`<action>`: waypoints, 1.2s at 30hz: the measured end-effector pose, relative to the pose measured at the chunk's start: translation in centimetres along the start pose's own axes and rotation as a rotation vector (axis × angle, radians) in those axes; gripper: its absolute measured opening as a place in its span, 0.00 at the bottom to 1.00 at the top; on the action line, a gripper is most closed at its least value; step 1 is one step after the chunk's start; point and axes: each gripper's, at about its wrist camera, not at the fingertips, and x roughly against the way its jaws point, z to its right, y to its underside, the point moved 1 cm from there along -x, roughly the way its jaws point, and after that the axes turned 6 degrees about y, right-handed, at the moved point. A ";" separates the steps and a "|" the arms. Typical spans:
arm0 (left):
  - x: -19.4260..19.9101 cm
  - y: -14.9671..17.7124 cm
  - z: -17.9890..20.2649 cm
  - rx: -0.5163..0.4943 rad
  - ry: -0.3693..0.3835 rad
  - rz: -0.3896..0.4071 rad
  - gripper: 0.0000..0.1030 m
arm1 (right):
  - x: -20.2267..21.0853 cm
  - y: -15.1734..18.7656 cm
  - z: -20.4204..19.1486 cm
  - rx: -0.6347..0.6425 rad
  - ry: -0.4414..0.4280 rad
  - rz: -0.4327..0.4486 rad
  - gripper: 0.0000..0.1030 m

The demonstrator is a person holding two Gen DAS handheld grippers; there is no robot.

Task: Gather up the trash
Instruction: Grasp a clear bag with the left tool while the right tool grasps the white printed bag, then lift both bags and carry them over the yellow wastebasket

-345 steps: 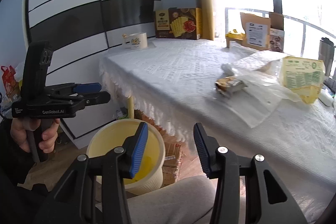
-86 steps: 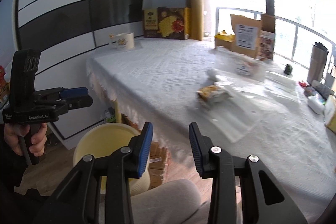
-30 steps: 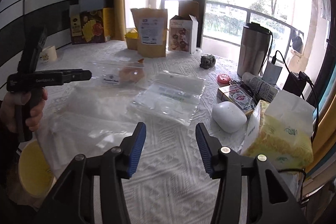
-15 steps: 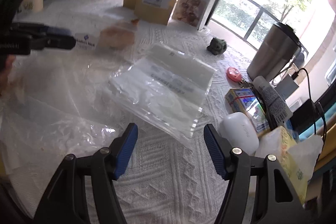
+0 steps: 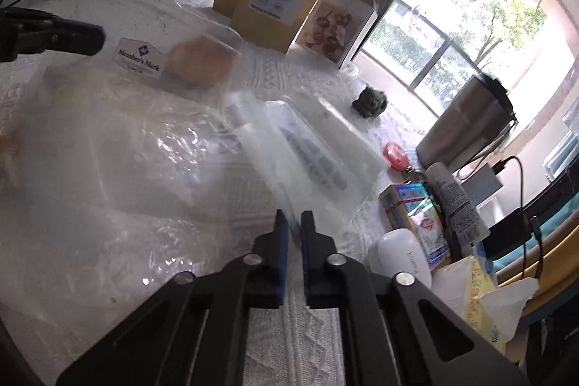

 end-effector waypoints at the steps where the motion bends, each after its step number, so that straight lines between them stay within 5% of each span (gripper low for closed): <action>1: 0.5 -0.1 0.2 -0.003 -0.001 0.012 0.01 | 0.4 0.0 0.2 -0.008 0.007 0.011 0.02; 36: 20.6 1.0 7.2 -0.088 -0.076 0.346 0.01 | 20.2 2.2 1.5 -0.144 0.077 0.332 0.02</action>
